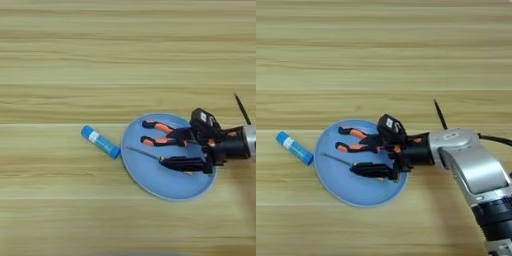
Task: Move the objects on the table
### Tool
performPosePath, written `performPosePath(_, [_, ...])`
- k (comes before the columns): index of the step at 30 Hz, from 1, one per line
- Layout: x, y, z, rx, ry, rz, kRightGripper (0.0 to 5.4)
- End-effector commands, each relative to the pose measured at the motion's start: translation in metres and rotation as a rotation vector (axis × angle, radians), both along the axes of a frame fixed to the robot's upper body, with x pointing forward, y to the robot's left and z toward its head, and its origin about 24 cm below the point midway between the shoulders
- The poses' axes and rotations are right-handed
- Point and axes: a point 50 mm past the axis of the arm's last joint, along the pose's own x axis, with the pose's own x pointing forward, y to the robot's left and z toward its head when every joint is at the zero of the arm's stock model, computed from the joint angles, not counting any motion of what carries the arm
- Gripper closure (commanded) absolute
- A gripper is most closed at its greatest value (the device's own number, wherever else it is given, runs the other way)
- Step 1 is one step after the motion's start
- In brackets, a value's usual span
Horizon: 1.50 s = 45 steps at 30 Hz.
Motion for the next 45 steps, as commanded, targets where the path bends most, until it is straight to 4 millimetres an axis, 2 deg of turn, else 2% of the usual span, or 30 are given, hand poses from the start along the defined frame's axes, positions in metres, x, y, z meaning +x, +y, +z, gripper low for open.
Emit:
performPosePath(1, [0.016, -0.003, 0.042, -0.005, -0.19, -0.022, 0.37])
performPosePath(4, [0.021, -0.008, 0.05, -0.003, -0.224, -0.047, 0.04])
performPosePath(11, [0.036, -0.027, 0.068, -0.008, -0.305, -0.149, 0.04])
performPosePath(20, [0.053, -0.052, 0.082, -0.016, -0.377, -0.313, 0.04])
performPosePath(26, [0.061, -0.067, 0.084, -0.031, -0.395, -0.401, 0.04])
performPosePath(33, [0.07, -0.102, 0.084, -0.067, -0.4, -0.552, 0.04])
performPosePath(45, [0.079, -0.126, 0.076, -0.127, -0.388, -0.671, 0.04])
